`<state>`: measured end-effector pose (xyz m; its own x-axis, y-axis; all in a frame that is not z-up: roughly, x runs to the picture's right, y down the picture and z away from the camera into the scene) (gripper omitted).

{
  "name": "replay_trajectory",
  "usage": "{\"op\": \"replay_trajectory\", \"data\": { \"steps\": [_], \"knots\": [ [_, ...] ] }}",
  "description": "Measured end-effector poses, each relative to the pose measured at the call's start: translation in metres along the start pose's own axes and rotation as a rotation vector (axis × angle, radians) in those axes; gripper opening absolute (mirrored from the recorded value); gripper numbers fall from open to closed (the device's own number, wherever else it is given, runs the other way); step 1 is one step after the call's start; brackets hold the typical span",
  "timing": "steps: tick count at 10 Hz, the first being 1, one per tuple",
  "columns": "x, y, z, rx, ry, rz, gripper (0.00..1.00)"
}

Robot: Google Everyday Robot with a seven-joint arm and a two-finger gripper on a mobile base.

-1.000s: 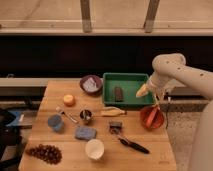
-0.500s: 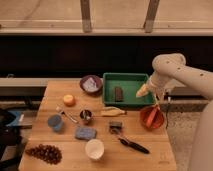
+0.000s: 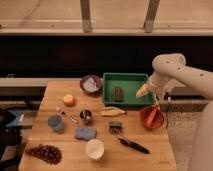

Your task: Place fork in paper cup

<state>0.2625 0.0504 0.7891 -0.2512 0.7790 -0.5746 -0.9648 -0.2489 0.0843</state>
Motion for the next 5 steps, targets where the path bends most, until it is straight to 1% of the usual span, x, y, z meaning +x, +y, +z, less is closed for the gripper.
{"op": "replay_trajectory", "data": {
  "steps": [2,3,4,5],
  "knots": [
    [-0.001,-0.002,-0.002,-0.002,-0.011,-0.005,0.80],
    [-0.007,0.000,-0.008,0.004,-0.044,-0.043,0.80],
    [-0.014,0.013,-0.012,0.007,-0.064,-0.104,0.80],
    [-0.018,0.023,-0.013,0.008,-0.069,-0.143,0.80]
  ]
}}
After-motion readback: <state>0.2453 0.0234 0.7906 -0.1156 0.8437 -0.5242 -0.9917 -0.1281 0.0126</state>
